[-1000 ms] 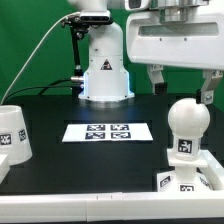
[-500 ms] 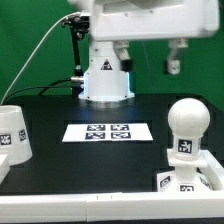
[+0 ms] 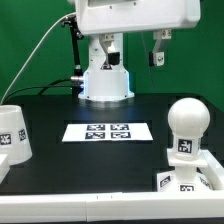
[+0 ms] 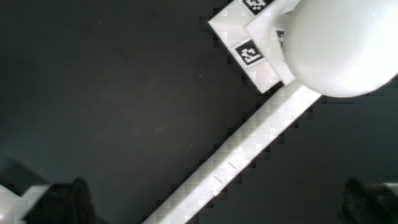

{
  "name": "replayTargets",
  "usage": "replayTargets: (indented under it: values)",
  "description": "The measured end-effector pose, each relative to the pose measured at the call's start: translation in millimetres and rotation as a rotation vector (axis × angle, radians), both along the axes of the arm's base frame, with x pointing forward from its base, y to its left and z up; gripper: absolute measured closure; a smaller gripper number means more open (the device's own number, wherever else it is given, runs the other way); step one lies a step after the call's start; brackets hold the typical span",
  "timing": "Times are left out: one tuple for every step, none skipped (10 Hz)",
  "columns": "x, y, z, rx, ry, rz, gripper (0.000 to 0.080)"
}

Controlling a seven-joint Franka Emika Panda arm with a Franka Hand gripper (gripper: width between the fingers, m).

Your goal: Assemble lamp

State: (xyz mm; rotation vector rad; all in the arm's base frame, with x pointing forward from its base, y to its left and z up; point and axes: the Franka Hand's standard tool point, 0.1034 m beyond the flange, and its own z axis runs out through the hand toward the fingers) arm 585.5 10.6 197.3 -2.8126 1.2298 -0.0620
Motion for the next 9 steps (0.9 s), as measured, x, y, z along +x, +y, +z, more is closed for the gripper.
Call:
replayTargets:
  values:
    - [-1.6, -1.8, -1.5, 0.001, -0.002, 0.011, 0.0101]
    - [-17.5, -11.8, -9.8, 0.009, 0.005, 0.037, 0.0101]
    - [-44.5, -25.1, -14.7, 0.023, 0.035, 0.049, 0.0101]
    - [-62.7, -43.8, -17.3, 0.028, 0.042, 0.097, 0.0101]
    - [-77.5, -71.8, -21.5, 0.02, 0.045, 0.099, 0.0101]
    - [-73.9, -88.0, -18.8, 0.006, 0.017, 0.07, 0.0101]
    - [-72.9, -87.0, -19.0, 0.005, 0.014, 0.071, 0.0101]
    - [-73.0, -86.4, -19.8, 0.004, 0.016, 0.072, 0.0101]
    - [-73.1, -86.5, -20.2, 0.004, 0.017, 0.072, 0.0101]
